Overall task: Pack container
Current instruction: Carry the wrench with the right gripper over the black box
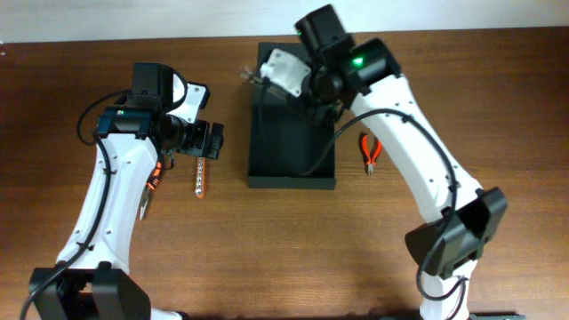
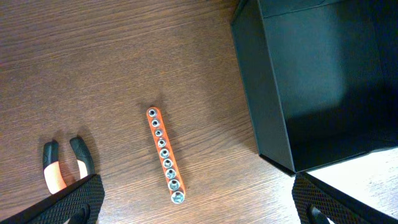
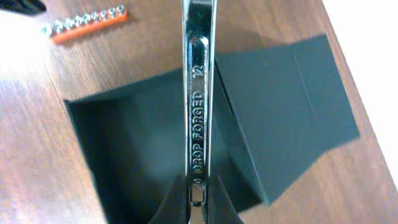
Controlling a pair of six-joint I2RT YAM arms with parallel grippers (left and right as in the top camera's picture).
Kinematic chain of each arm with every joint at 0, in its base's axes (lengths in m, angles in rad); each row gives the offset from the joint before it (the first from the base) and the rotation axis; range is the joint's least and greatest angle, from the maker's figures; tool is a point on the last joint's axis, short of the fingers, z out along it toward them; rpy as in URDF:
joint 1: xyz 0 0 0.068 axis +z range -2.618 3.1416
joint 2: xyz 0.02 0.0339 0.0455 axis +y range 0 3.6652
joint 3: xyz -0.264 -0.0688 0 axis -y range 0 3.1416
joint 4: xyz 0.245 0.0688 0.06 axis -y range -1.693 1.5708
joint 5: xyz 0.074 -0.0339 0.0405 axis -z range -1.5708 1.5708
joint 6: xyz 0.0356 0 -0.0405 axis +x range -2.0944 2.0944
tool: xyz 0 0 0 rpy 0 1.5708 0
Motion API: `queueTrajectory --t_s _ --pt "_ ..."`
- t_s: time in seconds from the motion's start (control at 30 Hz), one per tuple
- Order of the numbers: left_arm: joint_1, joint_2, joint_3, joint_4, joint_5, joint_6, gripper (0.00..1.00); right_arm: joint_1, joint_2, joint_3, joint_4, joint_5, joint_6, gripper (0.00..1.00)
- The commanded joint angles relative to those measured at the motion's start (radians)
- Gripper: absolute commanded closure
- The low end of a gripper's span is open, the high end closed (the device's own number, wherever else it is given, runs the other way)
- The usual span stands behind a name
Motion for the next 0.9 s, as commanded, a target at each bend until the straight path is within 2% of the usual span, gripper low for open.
queueTrajectory --t_s 0.0,0.4,0.87 --pt "-0.002 0.006 0.019 -0.001 0.003 0.016 0.01 -0.005 0.078 0.0 0.014 0.005 -0.124 0.96" --pt "-0.002 0.006 0.019 -0.001 0.003 0.016 0.01 -0.039 0.291 0.0 -0.011 0.145 -0.13 0.96" --pt "-0.002 0.006 0.019 -0.001 0.003 0.016 0.01 -0.071 0.311 0.0 0.071 0.19 -0.203 0.96"
